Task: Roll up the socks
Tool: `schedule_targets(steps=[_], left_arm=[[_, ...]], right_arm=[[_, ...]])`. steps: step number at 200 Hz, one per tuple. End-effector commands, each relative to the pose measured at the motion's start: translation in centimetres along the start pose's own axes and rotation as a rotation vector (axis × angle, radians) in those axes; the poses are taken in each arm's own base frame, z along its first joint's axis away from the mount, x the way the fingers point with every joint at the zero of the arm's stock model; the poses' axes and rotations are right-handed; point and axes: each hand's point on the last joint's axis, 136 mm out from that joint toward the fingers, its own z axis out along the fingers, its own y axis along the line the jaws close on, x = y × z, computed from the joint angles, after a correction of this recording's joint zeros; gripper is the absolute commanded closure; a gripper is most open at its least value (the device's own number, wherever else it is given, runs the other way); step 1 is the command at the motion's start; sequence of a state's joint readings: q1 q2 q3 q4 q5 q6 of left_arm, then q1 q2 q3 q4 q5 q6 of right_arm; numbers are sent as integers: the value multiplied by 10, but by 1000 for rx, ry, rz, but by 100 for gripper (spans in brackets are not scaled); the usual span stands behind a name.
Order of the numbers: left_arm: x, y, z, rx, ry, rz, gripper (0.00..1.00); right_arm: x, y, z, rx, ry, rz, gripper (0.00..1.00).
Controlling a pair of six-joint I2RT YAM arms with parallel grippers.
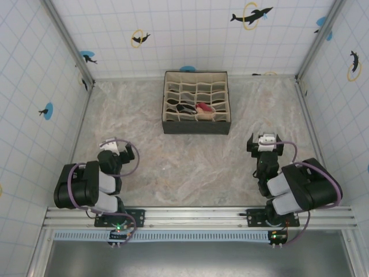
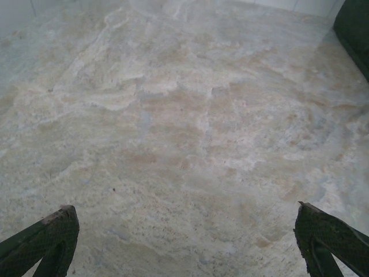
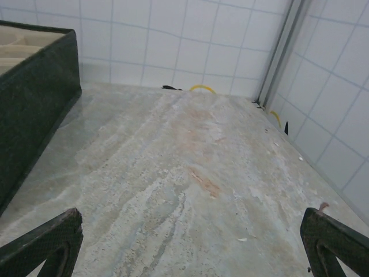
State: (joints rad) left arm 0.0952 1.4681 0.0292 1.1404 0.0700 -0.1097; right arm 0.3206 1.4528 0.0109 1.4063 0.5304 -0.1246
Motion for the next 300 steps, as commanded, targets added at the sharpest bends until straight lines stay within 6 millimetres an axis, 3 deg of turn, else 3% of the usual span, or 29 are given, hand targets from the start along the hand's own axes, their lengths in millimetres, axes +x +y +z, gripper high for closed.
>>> schedule_targets(steps=[1, 10, 22, 59, 76, 86, 97, 140, 300], left_arm=[[-11, -5, -9, 22, -85, 34, 2], [-21, -3, -17, 11, -154, 17, 2], [-11, 8, -14, -53, -102, -2, 3], [-13, 8, -10, -59, -102, 6, 2], [-12, 10, -8, -86, -90, 17, 2], [-11, 12, -7, -117, -89, 32, 2], [-12, 12, -7, -133, -88, 48, 2], [-12, 11, -6, -135, -91, 54, 2], [-12, 11, -7, -136, -88, 55, 3]], right_arm=[[28, -10, -38, -57, 27, -19, 1], [28, -11, -37, -63, 26, -9, 1], [29, -14, -37, -60, 30, 21, 0], [30, -10, -34, -144, 22, 88, 0], [54, -5, -10, -138, 166, 112, 0], [61, -18, 8, -76, 208, 200, 0], [63, -24, 3, -98, 214, 272, 1], [61, -47, -4, 77, 184, 244, 1], [64, -29, 5, -7, 220, 202, 1]])
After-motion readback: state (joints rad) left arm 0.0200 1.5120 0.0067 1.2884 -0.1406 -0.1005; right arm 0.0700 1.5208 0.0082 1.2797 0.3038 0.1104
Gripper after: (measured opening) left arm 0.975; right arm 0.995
